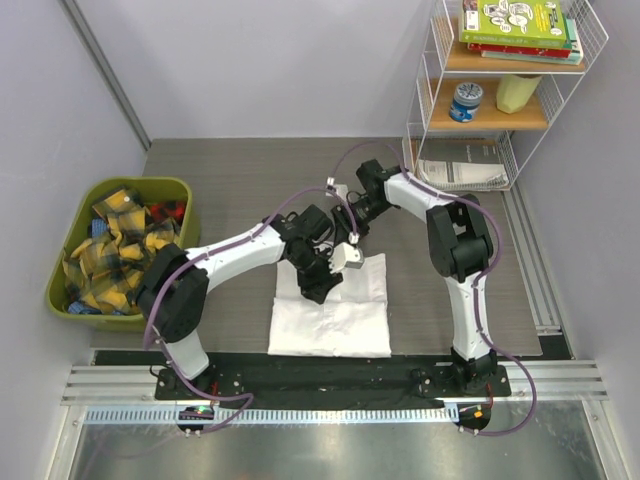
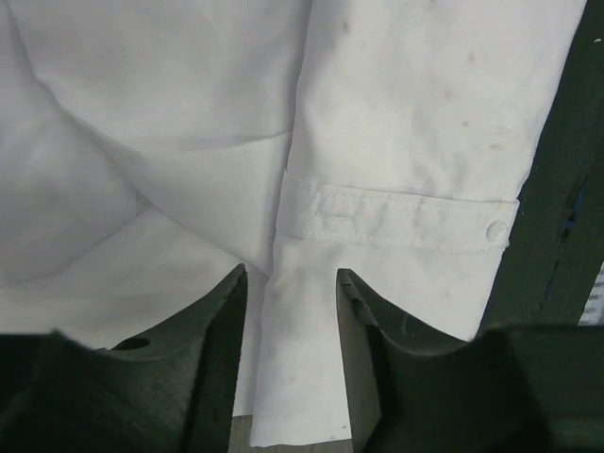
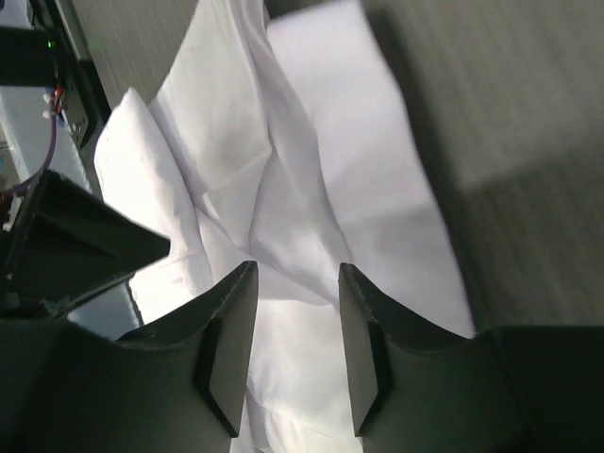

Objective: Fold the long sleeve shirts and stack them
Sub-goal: Fold the shirt

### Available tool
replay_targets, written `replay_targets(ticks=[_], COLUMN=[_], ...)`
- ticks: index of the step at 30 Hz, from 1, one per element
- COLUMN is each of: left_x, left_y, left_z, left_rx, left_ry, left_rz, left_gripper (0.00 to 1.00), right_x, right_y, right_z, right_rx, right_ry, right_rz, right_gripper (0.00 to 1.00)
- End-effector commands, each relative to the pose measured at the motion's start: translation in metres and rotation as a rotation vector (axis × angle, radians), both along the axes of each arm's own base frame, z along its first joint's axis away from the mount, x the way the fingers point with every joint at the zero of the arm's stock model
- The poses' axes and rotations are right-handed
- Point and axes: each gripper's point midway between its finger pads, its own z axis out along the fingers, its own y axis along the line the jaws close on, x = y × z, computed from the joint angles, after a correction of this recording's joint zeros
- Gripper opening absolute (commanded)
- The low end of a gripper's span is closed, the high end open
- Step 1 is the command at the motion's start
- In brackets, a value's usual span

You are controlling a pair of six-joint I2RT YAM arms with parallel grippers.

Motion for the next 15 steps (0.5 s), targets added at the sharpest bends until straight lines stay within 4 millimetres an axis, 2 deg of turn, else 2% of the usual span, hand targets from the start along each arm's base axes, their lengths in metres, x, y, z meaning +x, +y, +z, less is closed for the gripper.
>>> replay_targets(ticks=[1, 6, 11, 15], left_x=[-0.001, -0.002, -0.010, -0.017], left_y=[-0.015, -0.017, -0.016, -0.010], left_z=[0.032, 0.019, 0.003, -0.017], left_rx=[-0.086, -0.068, -0.045, -0.007], left_ry=[0.005, 0.034, 0.076, 0.067], left_rz=[-0.049, -0.088, -0.128, -0.161], left_gripper=[0.50, 0.58, 0.60, 0.61], right_x=[0.024, 0.036, 0.036, 0.036], right_y=[0.003, -0.001, -0.002, -0.005], right_z=[0.025, 0.006, -0.012, -0.027], right_rx=[0.003, -0.050, -0.070, -0.097], right_ry=[-0.071, -0.090, -0.067, -0.061], right_rz=[-0.013, 0.015, 0.025, 0.036], right_gripper=[0.48, 0.53, 0.53, 0.54])
